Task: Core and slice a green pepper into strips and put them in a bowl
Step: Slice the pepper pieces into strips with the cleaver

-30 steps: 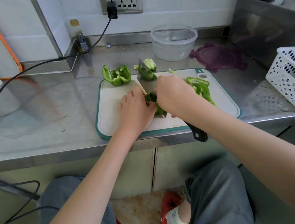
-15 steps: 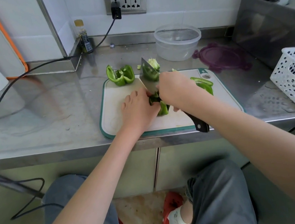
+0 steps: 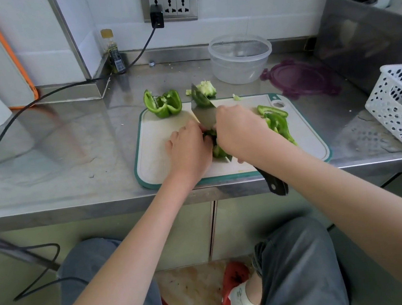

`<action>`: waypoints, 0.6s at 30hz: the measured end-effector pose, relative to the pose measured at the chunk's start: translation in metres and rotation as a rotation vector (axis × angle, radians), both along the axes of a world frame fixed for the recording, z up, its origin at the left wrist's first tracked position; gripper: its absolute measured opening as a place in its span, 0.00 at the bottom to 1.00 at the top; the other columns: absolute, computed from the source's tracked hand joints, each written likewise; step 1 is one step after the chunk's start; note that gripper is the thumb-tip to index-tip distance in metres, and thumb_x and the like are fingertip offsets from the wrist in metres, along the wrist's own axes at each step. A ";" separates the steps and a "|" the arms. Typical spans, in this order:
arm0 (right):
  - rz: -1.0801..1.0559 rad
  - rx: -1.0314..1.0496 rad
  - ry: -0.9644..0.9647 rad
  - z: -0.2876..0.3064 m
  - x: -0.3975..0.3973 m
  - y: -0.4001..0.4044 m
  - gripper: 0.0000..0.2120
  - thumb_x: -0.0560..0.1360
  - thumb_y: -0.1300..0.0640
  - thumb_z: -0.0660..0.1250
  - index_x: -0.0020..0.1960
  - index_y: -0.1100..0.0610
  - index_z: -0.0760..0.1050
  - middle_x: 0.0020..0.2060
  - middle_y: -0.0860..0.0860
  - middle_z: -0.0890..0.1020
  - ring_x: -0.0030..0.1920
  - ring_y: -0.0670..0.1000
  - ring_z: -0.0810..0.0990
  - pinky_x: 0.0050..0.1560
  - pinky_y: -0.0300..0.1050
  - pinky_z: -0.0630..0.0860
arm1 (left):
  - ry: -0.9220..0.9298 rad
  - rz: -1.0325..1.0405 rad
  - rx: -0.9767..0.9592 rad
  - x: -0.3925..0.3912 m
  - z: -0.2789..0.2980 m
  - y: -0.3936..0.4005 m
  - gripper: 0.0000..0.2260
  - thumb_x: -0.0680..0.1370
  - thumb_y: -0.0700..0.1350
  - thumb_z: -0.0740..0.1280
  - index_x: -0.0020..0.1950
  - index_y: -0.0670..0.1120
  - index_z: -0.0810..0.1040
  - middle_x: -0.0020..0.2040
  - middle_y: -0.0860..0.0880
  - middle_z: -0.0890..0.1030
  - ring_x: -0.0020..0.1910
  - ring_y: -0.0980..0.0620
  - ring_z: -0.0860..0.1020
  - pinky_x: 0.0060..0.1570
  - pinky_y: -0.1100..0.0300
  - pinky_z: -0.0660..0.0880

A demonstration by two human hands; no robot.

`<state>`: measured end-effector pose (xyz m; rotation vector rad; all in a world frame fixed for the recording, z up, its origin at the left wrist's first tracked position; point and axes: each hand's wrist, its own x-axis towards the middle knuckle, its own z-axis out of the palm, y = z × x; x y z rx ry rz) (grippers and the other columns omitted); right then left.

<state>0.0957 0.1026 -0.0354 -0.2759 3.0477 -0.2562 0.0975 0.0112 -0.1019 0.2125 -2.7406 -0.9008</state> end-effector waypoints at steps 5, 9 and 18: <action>-0.015 0.060 -0.043 0.002 -0.011 0.000 0.07 0.76 0.67 0.58 0.53 0.60 0.68 0.39 0.54 0.77 0.29 0.52 0.76 0.22 0.42 0.61 | 0.010 -0.055 0.046 0.001 0.001 -0.002 0.09 0.79 0.44 0.59 0.58 0.45 0.73 0.55 0.45 0.78 0.57 0.43 0.73 0.55 0.51 0.64; 0.010 -0.023 0.014 0.000 -0.019 -0.005 0.04 0.78 0.65 0.58 0.44 0.60 0.67 0.43 0.56 0.76 0.41 0.57 0.79 0.25 0.43 0.64 | 0.156 -0.111 0.331 0.006 0.003 -0.007 0.05 0.78 0.39 0.61 0.54 0.43 0.73 0.52 0.45 0.77 0.49 0.48 0.75 0.51 0.58 0.73; -0.171 -0.327 -0.023 0.011 -0.018 0.074 0.14 0.80 0.54 0.55 0.52 0.63 0.73 0.27 0.54 0.74 0.18 0.49 0.73 0.19 0.35 0.68 | 0.124 -0.042 0.378 -0.007 0.009 0.018 0.06 0.72 0.42 0.72 0.41 0.47 0.75 0.39 0.53 0.79 0.40 0.52 0.79 0.39 0.59 0.76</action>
